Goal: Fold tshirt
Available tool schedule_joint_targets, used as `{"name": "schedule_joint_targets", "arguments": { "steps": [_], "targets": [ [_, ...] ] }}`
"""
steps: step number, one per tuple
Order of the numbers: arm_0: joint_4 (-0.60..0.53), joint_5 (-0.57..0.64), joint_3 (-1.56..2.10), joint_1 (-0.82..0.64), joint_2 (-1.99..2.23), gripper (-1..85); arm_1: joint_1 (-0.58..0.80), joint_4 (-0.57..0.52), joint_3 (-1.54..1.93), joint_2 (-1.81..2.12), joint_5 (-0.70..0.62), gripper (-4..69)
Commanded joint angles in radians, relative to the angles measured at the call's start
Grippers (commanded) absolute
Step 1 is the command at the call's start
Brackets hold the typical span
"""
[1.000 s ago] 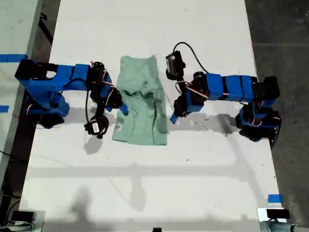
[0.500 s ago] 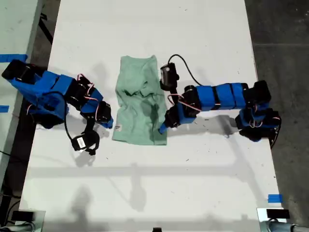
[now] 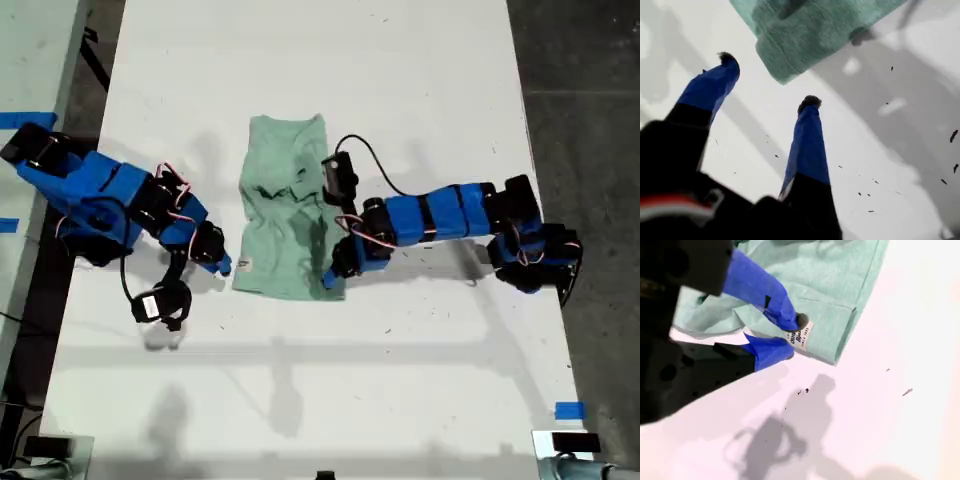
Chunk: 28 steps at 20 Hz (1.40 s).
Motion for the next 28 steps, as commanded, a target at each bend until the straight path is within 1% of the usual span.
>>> {"name": "schedule_joint_targets", "arguments": {
  "steps": [1, 3, 4, 5, 8, 12, 15, 17, 18, 21, 23, 27, 28],
  "targets": [
    [-0.169, 0.04, 0.1, 0.015, 0.078, 8.1, -0.018, -0.031, -0.069, -0.003, 0.011, 28.1],
    [-0.446, 0.04, 0.298, 0.012, 0.224, 7.3, -0.017, -0.032, -0.069, -0.012, 0.014, 28.1],
    [-0.561, 0.041, 0.399, 0.0, 0.288, 7.1, -0.017, -0.034, -0.069, -0.015, 0.014, 28.2],
    [-0.598, 0.038, 0.457, -0.011, 0.324, 7.2, -0.015, -0.04, -0.069, -0.018, 0.014, 28.2],
    [-0.503, 0.035, 0.453, -0.025, 0.291, 8.1, -0.009, -0.041, -0.069, -0.029, 0.012, 28.5],
    [-0.526, 0.021, 0.387, -0.023, 0.11, 8.1, -0.005, -0.044, -0.069, -0.058, 0.023, 29.2],
    [-0.578, 0.021, 0.333, -0.034, -0.014, 9.3, -0.002, -0.06, -0.069, -0.081, 0.026, 29.5],
    [-0.606, 0.021, 0.301, -0.026, -0.086, 13.1, 0.0, -0.064, -0.077, -0.1, 0.025, 29.6],
    [-0.607, 0.026, 0.278, -0.025, -0.115, 17.9, 0.002, -0.066, -0.08, -0.104, 0.023, 29.6],
    [-0.601, 0.026, 0.262, -0.028, -0.127, 24.2, 0.008, -0.077, -0.086, -0.114, 0.015, 29.6],
    [-0.549, 0.026, 0.256, -0.029, -0.106, 23.9, 0.011, -0.077, -0.094, -0.118, 0.009, 29.6],
    [-0.36, 0.021, 0.247, -0.028, 0.003, 23.6, 0.012, -0.048, -0.146, -0.129, -0.003, 29.7],
    [-0.336, 0.021, 0.247, -0.028, 0.026, 23.6, 0.014, -0.048, -0.147, -0.129, -0.005, 29.7]
  ]
}}
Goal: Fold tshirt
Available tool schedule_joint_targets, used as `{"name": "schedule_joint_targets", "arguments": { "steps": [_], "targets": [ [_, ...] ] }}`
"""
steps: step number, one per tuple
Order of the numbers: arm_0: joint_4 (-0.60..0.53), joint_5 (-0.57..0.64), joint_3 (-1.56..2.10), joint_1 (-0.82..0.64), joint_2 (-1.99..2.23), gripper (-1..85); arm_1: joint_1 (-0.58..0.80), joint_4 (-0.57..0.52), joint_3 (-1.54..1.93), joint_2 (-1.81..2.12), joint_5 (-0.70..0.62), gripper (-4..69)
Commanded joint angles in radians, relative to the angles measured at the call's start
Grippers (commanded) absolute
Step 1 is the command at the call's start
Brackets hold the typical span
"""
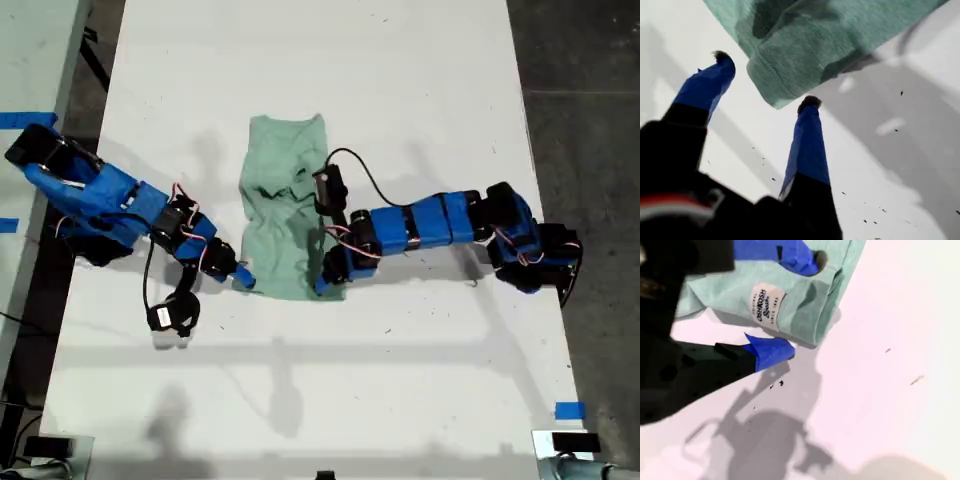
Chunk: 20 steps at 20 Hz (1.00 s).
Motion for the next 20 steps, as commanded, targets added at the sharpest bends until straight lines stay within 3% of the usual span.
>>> {"name": "schedule_joint_targets", "arguments": {
  "steps": [1, 7, 13, 14, 16, 17, 20],
  "targets": [
    [0.069, -0.009, -0.075, -0.015, 0.1, 23.7, 0.015, 0.012, -0.071, 0.018, -0.015, 29.7],
    [0.021, 0.006, -0.115, -0.029, -0.025, 24.4, 0.017, 0.012, -0.071, 0.005, -0.02, 29.9],
    [-0.118, 0.034, -0.124, -0.044, -0.179, 23.6, 0.023, 0.014, -0.074, -0.086, -0.018, 29.9],
    [-0.127, 0.037, -0.126, -0.048, -0.193, 22.2, 0.025, 0.017, -0.074, -0.098, -0.023, 26.8],
    [-0.129, 0.043, -0.127, -0.057, -0.215, 12.4, 0.026, 0.017, -0.074, -0.106, -0.025, 9.1],
    [-0.12, 0.051, -0.13, -0.06, -0.219, 2.7, 0.028, 0.015, -0.081, -0.109, -0.025, 5.9],
    [-0.023, 0.098, -0.192, -0.058, -0.221, 0.1, 0.028, 0.018, -0.1, -0.107, -0.049, 1.6]
  ]
}}
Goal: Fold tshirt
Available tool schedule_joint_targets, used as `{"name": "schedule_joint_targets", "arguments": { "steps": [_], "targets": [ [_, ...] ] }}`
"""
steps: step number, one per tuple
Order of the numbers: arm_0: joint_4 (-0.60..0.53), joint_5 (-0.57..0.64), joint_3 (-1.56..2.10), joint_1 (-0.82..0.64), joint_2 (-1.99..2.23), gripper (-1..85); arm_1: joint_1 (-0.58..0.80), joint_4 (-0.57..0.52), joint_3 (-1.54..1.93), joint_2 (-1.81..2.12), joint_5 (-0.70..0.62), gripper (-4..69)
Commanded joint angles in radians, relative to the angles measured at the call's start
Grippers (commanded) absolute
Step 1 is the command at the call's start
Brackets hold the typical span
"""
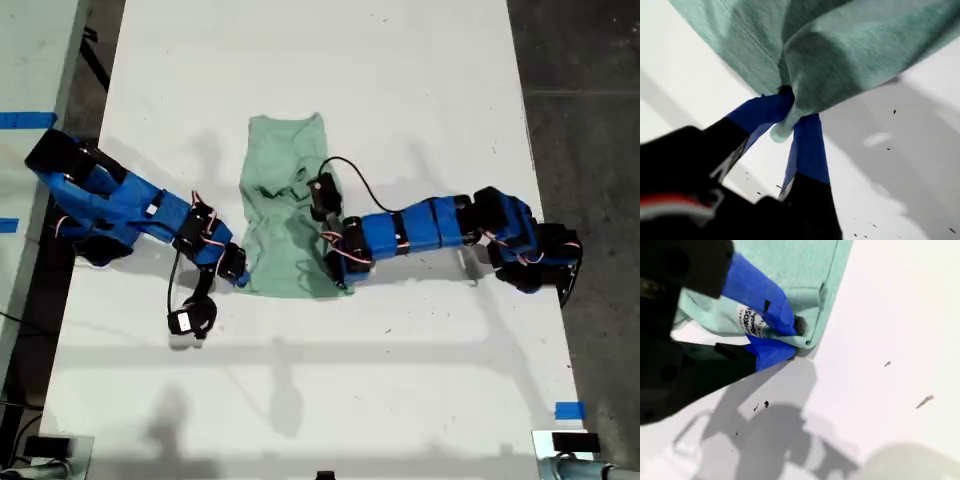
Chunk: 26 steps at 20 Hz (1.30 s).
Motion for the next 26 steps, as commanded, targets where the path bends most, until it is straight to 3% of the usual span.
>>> {"name": "schedule_joint_targets", "arguments": {
  "steps": [1, 6, 13, 19, 23, 26],
  "targets": [
    [0.074, 0.052, -0.095, -0.012, 0.005, 0.1, 0.012, 0.052, -0.081, 0.006, -0.017, 0.1],
    [0.133, 0.092, -0.267, 0.021, -0.092, 0.1, -0.011, 0.06, -0.121, 0.017, -0.037, -1.2],
    [0.258, 0.015, -0.486, 0.144, -0.114, 0.1, -0.106, 0.095, -0.121, 0.138, 0.017, -1.2],
    [0.255, -0.038, -0.607, 0.229, -0.103, 0.1, -0.146, 0.112, -0.121, 0.239, 0.02, -1.2],
    [0.276, 0.072, -0.606, 0.114, 0.02, 0.1, -0.003, 0.054, -0.123, 0.285, -0.123, -1.2],
    [0.334, 0.232, -0.538, -0.086, 0.169, 0.1, 0.127, -0.025, -0.138, 0.311, -0.25, -1.2]
  ]
}}
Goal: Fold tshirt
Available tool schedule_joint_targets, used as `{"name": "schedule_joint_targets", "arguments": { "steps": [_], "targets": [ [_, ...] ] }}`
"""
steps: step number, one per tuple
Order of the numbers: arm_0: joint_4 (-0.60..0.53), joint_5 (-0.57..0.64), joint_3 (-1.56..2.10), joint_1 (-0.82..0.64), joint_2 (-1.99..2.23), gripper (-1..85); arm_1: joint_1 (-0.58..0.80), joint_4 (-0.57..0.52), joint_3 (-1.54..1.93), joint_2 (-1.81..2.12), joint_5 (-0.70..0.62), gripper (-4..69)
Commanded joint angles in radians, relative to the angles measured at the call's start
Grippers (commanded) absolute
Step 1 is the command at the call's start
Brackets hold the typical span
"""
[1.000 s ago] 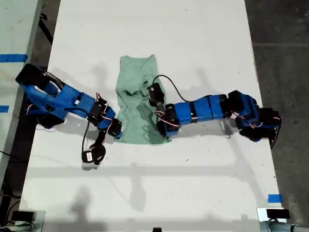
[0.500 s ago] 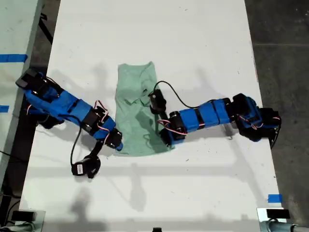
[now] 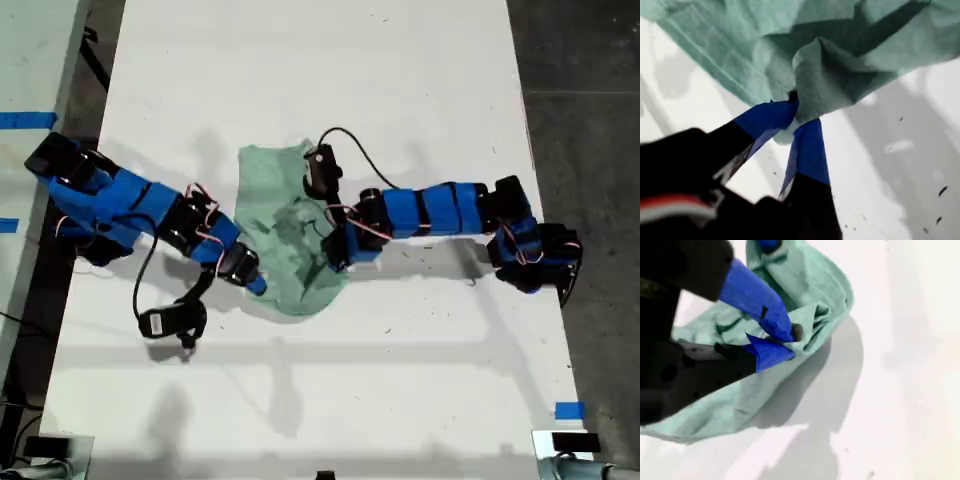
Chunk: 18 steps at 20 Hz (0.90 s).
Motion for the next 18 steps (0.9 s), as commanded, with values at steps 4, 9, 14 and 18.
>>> {"name": "schedule_joint_targets", "arguments": {
  "steps": [4, 9, 14, 18],
  "targets": [
    [0.067, 0.318, 0.138, -0.462, 0.354, 0.1, 0.238, -0.129, -0.12, 0.127, -0.179, -1.2],
    [0.104, 0.476, 0.181, -0.738, 0.422, 0.1, 0.4, -0.322, -0.124, 0.138, -0.273, -1.2],
    [0.067, 0.532, 0.233, -0.853, 0.445, 4.4, 0.469, -0.426, -0.112, 0.137, -0.281, 1.5],
    [0.095, 0.54, 0.293, -0.989, 0.566, 36.1, 0.566, -0.318, -0.086, 0.212, -0.287, 17.7]
  ]
}}
